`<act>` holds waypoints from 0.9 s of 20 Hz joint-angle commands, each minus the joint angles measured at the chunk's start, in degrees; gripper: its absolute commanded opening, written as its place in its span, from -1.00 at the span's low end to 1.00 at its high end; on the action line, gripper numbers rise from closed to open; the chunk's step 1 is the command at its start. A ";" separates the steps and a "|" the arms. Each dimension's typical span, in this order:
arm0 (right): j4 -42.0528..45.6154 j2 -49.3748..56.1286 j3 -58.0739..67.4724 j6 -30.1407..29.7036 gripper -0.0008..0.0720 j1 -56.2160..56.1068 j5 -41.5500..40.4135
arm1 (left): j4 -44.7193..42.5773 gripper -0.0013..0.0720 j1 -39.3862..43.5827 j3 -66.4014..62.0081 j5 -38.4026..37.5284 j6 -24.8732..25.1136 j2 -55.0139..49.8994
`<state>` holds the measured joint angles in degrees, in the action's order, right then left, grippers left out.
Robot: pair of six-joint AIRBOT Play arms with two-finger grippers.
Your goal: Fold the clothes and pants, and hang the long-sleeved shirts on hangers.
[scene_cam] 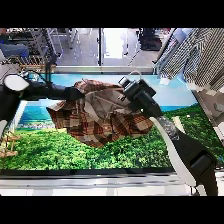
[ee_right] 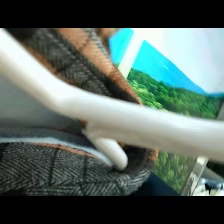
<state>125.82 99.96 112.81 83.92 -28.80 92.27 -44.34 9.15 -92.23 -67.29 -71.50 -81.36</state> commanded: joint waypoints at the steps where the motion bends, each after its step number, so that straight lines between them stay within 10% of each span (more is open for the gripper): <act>1: -0.72 -1.33 7.06 -3.54 -0.80 0.87 6.80 | -9.42 -0.89 8.04 0.00 7.37 -6.05 0.02; 6: -10.82 -11.43 6.86 -3.98 -0.80 -0.55 10.67 | -9.07 -0.89 14.14 0.00 16.55 -8.22 0.04; 12: -31.21 -22.36 6.86 -4.13 -0.80 -1.42 -7.63 | -8.98 -0.89 14.25 0.00 19.19 -7.34 0.17; 18: -24.35 -21.92 -2.05 7.15 -0.80 -0.98 -23.91 | -2.03 -0.89 18.05 0.00 14.12 -2.58 1.22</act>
<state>99.39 78.54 114.52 84.88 -30.11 77.08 -48.82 25.56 -92.25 -51.57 -75.90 -80.73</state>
